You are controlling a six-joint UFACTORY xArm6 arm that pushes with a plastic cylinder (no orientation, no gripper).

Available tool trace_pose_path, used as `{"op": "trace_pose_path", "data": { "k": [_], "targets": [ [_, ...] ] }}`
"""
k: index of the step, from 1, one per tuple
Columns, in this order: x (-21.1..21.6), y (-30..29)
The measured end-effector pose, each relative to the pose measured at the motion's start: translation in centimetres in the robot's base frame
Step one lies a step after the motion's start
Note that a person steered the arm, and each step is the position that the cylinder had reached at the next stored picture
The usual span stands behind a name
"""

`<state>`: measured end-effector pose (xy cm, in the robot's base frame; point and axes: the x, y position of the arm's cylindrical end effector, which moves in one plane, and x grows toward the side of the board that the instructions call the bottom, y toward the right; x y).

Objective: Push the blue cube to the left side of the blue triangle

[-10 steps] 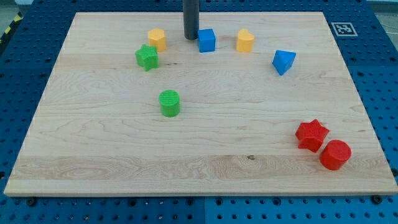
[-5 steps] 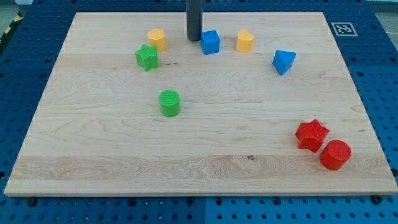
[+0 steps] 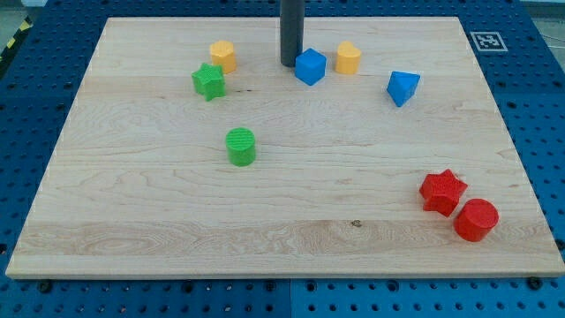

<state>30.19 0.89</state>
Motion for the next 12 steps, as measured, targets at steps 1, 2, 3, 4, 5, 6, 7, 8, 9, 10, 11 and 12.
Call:
{"op": "trace_pose_path", "data": {
  "k": [1,2,3,4,5,6,7,8,9,10,11,12],
  "targets": [
    [0.4,0.0],
    [0.4,0.0],
    [0.4,0.1],
    [0.4,1.8],
    [0.4,1.8],
    [0.7,1.8],
    [1.3,1.8],
    [2.2,2.9],
    [2.9,3.2],
    [3.0,4.9],
    [3.0,7.2],
    [3.3,7.3]
  ]
}}
